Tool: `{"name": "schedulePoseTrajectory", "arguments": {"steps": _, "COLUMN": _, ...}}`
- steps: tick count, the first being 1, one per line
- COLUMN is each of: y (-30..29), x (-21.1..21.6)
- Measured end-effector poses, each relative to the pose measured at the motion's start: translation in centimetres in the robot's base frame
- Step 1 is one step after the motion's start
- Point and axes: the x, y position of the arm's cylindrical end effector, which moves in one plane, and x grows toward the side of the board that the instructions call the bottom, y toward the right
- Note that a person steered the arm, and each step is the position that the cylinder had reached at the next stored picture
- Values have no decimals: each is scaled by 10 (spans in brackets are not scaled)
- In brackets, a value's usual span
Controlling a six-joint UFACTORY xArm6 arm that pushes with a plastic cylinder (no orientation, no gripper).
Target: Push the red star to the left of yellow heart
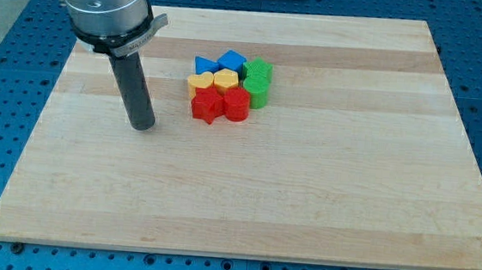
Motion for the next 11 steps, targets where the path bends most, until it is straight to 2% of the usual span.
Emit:
{"name": "schedulePoseTrajectory", "arguments": {"steps": 1, "y": 15, "x": 0}}
{"name": "schedulePoseTrajectory", "arguments": {"steps": 3, "y": 93, "x": 8}}
{"name": "schedulePoseTrajectory", "arguments": {"steps": 4, "y": 101, "x": 8}}
{"name": "schedulePoseTrajectory", "arguments": {"steps": 8, "y": 100, "x": -11}}
{"name": "schedulePoseTrajectory", "arguments": {"steps": 9, "y": 92, "x": -13}}
{"name": "schedulePoseTrajectory", "arguments": {"steps": 11, "y": 58, "x": -45}}
